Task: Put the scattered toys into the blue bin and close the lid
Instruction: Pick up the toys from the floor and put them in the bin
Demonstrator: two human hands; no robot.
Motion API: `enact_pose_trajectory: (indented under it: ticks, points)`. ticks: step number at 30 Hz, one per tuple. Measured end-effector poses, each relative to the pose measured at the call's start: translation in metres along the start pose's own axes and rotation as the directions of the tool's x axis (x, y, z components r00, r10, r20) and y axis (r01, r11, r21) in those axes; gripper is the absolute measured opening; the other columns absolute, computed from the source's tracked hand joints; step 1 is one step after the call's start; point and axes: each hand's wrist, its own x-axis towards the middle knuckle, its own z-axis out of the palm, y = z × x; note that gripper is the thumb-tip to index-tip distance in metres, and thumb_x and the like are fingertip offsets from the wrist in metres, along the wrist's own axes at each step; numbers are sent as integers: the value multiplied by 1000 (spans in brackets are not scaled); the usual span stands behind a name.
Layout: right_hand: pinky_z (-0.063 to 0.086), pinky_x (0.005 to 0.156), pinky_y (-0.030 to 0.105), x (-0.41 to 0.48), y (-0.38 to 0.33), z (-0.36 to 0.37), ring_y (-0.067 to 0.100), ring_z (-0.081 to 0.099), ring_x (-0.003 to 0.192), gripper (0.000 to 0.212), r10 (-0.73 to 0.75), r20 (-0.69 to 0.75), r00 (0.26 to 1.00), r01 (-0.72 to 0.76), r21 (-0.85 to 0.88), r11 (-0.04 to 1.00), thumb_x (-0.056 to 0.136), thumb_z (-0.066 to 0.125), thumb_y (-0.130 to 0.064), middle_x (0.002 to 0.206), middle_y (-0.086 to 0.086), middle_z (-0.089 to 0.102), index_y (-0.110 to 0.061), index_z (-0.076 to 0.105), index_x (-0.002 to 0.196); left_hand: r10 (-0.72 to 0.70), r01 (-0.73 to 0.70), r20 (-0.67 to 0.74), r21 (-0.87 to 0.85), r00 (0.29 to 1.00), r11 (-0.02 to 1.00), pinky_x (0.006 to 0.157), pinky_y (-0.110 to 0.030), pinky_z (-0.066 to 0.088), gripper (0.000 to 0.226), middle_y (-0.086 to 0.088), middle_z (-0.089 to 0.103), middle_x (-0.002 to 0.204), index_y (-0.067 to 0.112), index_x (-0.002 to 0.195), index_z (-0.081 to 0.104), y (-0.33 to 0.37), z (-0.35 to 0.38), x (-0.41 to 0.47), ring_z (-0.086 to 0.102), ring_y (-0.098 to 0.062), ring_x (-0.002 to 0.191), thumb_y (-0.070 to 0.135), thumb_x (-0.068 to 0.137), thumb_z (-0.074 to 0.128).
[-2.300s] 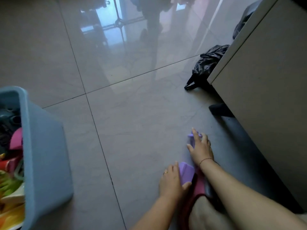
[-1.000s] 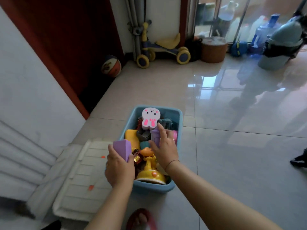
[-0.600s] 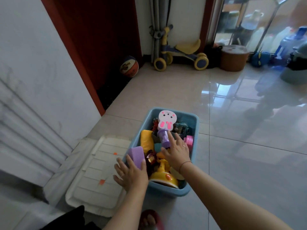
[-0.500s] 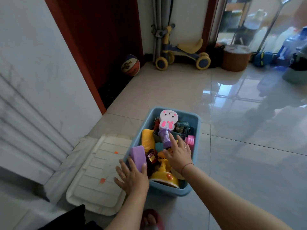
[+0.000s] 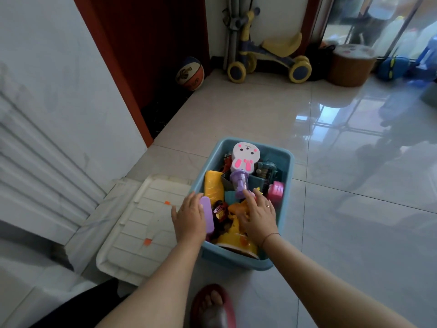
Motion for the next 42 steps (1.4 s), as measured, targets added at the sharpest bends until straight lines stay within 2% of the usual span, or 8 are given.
enact_pose_trajectory:
  ticks: [4, 13, 21, 29, 33, 36, 38, 42]
  points:
    - [19, 111, 41, -3, -17, 6, 24, 26, 137, 65, -224, -28, 974, 222, -62, 973, 82, 60, -44, 147, -3, 31, -32, 33, 141, -35, 27, -52, -141, 998, 990, 90, -34, 44, 30, -5, 54, 126, 16, 124, 50, 0, 0, 0, 52, -21, 109, 24, 96, 42]
    - [27, 106, 44, 31, -31, 20, 29, 33, 130, 59, -382, 291, 877, 455, -251, 855, 87, 57, -28, 144, 1, 36, -35, 32, 140, -158, 158, -147, -13, 976, 987, 74, -28, 33, 34, -12, 53, 109, 17, 120, 60, -7, -4, -25, 47, -23, 93, 33, 91, 50]
    - [49, 85, 38, 47, -38, 0, 28, 57, 111, 50, -168, 94, 981, 173, -43, 984, 86, 61, -35, 125, 7, 56, -18, 43, 131, -110, 112, -92, 11, 990, 994, 87, -33, 38, 30, -3, 62, 116, 18, 118, 57, -9, 2, -27, 55, -21, 104, 25, 89, 58]
    - [48, 83, 35, 22, -22, 4, 28, 56, 106, 40, -219, 11, 976, 219, 32, 975, 89, 51, -16, 130, 6, 50, -16, 49, 130, -28, -35, 194, 314, 981, 949, 111, -52, -9, 52, 7, 19, 156, 23, 148, 21, -6, 17, -23, 11, -10, 144, 42, 100, 16]
    - [38, 99, 45, 8, 4, -1, 32, 47, 119, 35, -155, -333, 930, 121, -121, 985, 85, 57, -22, 131, 7, 50, -20, 56, 121, -208, 217, -130, 58, 969, 974, 111, -54, 5, 68, -13, 22, 155, 9, 146, 24, -5, 23, -47, 20, -30, 142, 48, 91, 24]
    - [16, 113, 50, 12, 33, -14, 32, 19, 138, 60, 194, -272, 943, -220, -70, 973, 89, 53, -32, 152, 9, 20, -27, 28, 143, -670, 618, 33, -421, 742, 664, 111, -51, 19, 79, -17, 14, 156, 9, 149, 0, 23, 21, -60, 25, -36, 139, 36, 93, 50]
    - [15, 114, 50, 15, 48, -19, 34, 19, 138, 66, 397, -142, 907, -397, 29, 917, 91, 49, -31, 154, 11, 16, -31, 13, 147, -719, 682, 216, -574, 660, 453, 102, -49, 34, 88, -22, 29, 149, 11, 148, -12, 43, 23, -64, 42, -44, 126, 23, 91, 54]
    - [25, 108, 49, 16, 53, -14, 35, 37, 128, 76, 449, -98, 888, -445, 58, 894, 88, 50, -23, 142, 14, 34, -28, 3, 148, -710, 709, 289, -575, 642, 407, 96, -47, 40, 89, -25, 47, 135, 16, 146, -19, 45, 27, -59, 52, -46, 113, 10, 91, 51]
